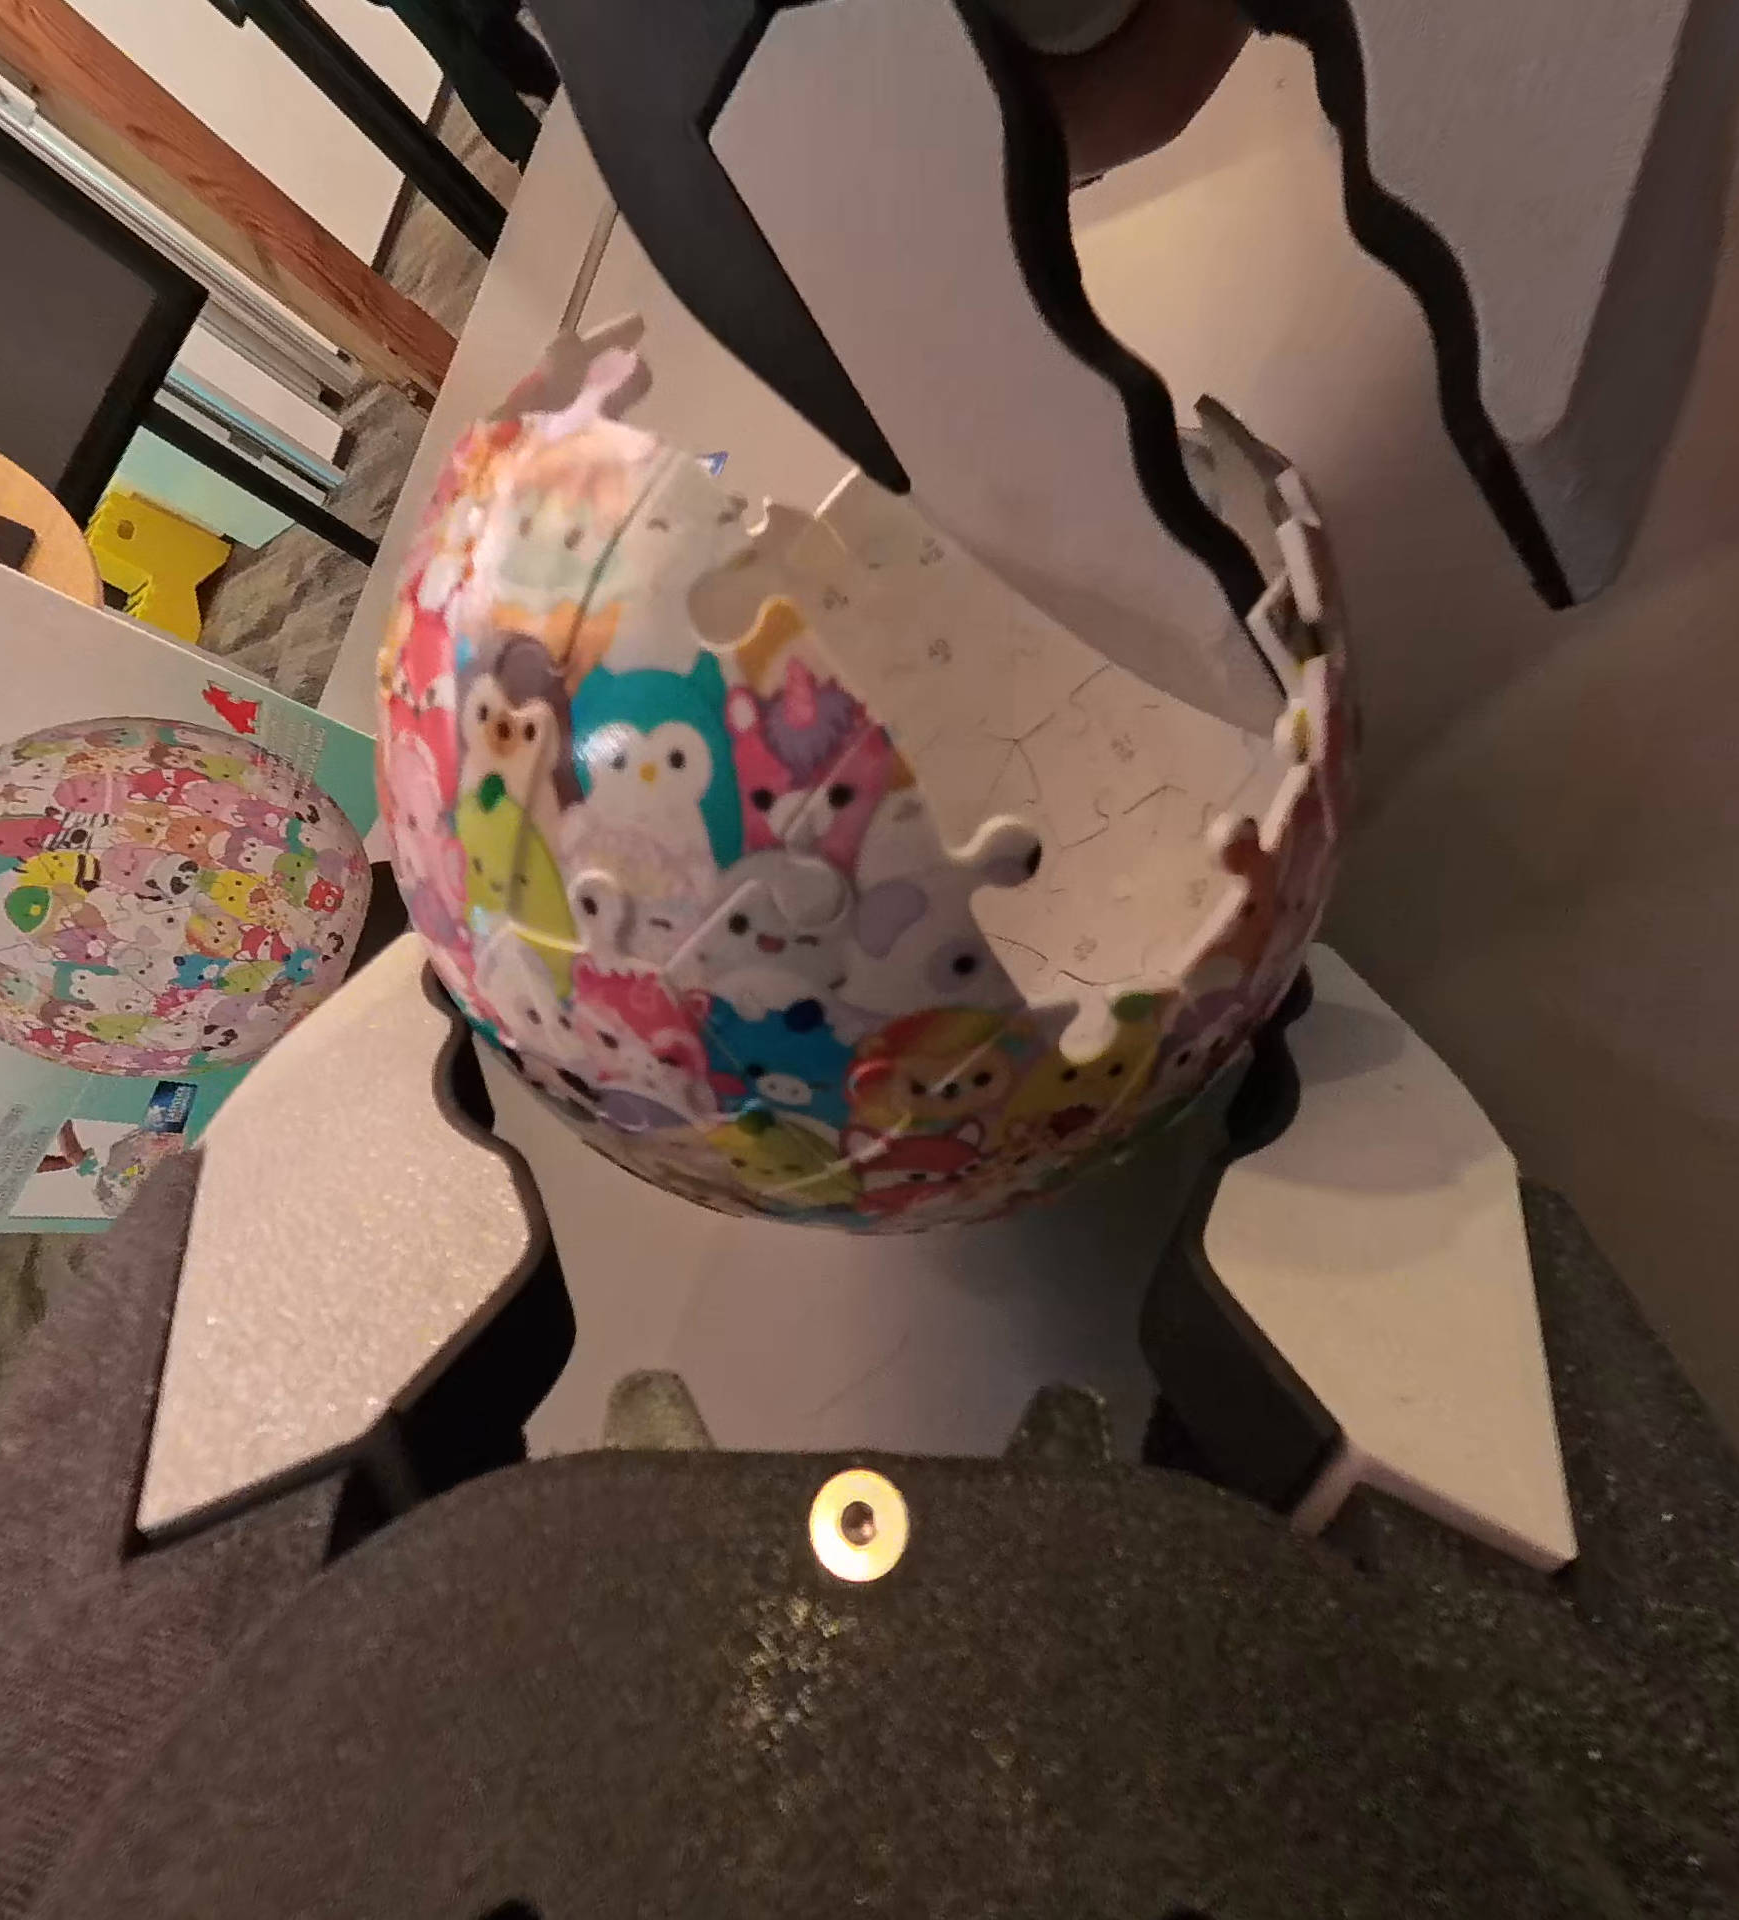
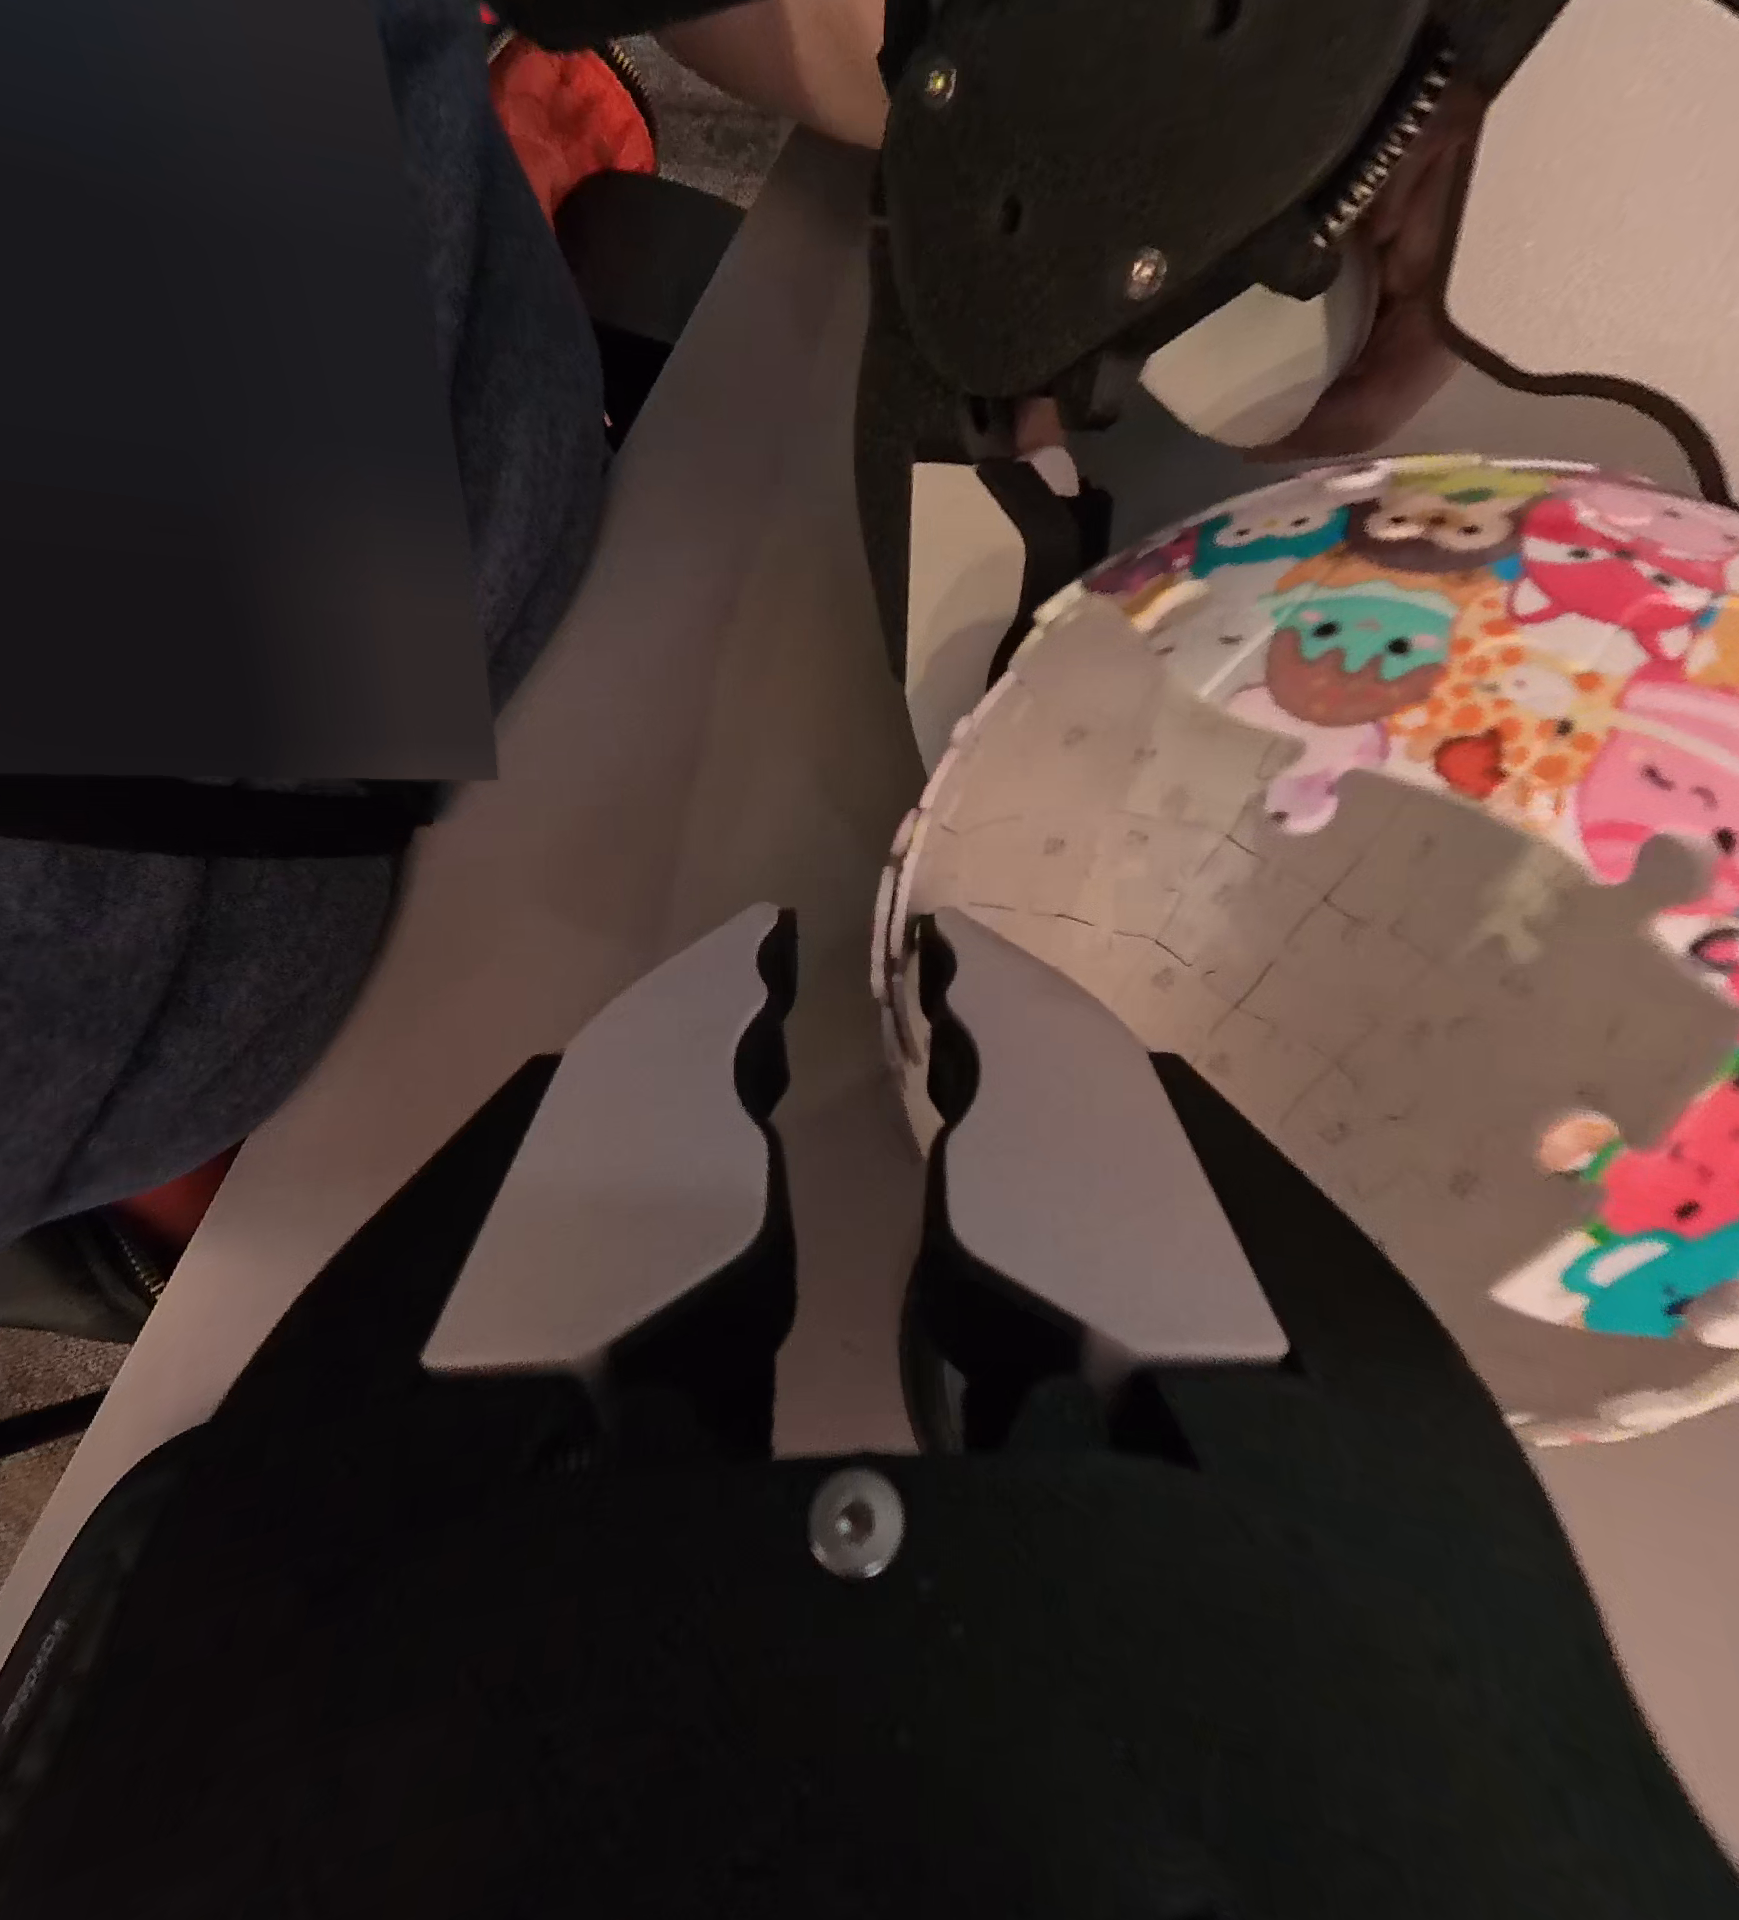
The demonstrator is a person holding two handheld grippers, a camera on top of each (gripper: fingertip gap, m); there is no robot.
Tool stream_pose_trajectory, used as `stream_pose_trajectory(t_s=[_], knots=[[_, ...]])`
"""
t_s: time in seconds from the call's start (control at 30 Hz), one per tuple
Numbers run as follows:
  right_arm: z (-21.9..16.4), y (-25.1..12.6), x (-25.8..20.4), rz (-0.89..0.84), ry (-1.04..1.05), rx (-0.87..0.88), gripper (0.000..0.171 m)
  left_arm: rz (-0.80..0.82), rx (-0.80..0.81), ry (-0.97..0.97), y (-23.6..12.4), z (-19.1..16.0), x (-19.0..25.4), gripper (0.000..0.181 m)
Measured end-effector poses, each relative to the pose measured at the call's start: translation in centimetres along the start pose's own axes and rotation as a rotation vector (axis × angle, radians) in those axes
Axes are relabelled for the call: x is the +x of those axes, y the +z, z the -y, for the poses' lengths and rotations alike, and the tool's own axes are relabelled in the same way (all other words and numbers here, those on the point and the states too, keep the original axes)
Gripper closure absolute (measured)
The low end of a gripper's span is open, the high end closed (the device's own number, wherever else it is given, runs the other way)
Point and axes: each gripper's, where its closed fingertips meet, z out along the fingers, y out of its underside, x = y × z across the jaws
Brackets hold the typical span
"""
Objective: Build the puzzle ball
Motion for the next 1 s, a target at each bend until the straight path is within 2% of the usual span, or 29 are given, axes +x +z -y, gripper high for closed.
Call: stream_pose_trajectory(t_s=[0.7, 0.9, 1.0], knots=[[2.0, -1.7, 0.8, 0.023, 0.153, 0.194, 0.166, 0.003, -0.007, -0.003, 0.3, -0.1, -0.3, 0.042], [3.0, -2.4, 1.1, -0.022, 0.128, 0.275, 0.168, 0.0, -0.003, -0.016, 0.4, -0.2, -0.4, 0.042], [4.1, -4.5, 1.1, -0.093, 0.087, 0.349, 0.168, 0.001, -0.002, -0.024, 0.4, -0.2, -0.4, 0.042]])
